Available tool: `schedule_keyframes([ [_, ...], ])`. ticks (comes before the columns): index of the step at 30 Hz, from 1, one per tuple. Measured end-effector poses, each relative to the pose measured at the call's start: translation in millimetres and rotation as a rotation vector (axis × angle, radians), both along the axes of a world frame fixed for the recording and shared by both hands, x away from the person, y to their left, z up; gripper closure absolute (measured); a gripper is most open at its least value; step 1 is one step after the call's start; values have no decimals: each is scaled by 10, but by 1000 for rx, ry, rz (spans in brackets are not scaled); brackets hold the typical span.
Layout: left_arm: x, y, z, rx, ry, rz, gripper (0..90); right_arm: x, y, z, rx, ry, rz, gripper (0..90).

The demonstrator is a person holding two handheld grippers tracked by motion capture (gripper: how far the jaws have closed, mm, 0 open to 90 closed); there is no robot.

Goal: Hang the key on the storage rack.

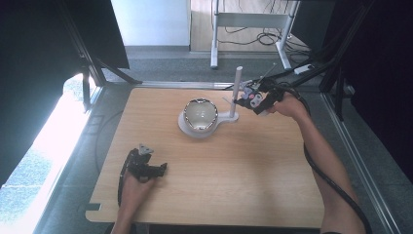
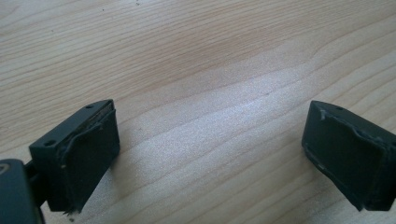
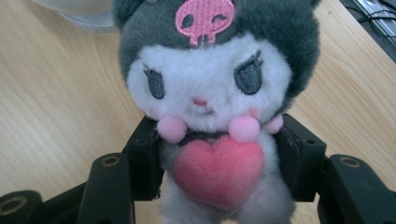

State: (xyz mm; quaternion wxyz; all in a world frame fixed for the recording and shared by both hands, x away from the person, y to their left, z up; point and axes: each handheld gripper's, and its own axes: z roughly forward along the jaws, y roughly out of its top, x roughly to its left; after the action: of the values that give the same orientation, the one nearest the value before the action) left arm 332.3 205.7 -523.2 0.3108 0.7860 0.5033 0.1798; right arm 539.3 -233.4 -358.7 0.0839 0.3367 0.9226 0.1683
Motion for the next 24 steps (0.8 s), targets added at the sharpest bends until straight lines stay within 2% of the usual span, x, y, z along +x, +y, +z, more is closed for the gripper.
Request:
schedule_keyframes([
  [15, 0, 0, 0, 0, 0, 0, 41, 32, 317, -384, -13, -29, 54, 362],
  [16, 0, 0, 0, 0, 0, 0, 42, 22, 329, -438, -20, -32, 62, 313],
  [18, 0, 0, 0, 0, 0, 0, 41, 18, 327, -461, -25, -39, 65, 304],
  [19, 0, 0, 0, 1, 0, -1, 41, 5, 318, -493, -27, -35, 57, 267],
  [24, 0, 0, 0, 0, 0, -1, 41, -27, 266, -500, -27, -53, 37, 200],
])
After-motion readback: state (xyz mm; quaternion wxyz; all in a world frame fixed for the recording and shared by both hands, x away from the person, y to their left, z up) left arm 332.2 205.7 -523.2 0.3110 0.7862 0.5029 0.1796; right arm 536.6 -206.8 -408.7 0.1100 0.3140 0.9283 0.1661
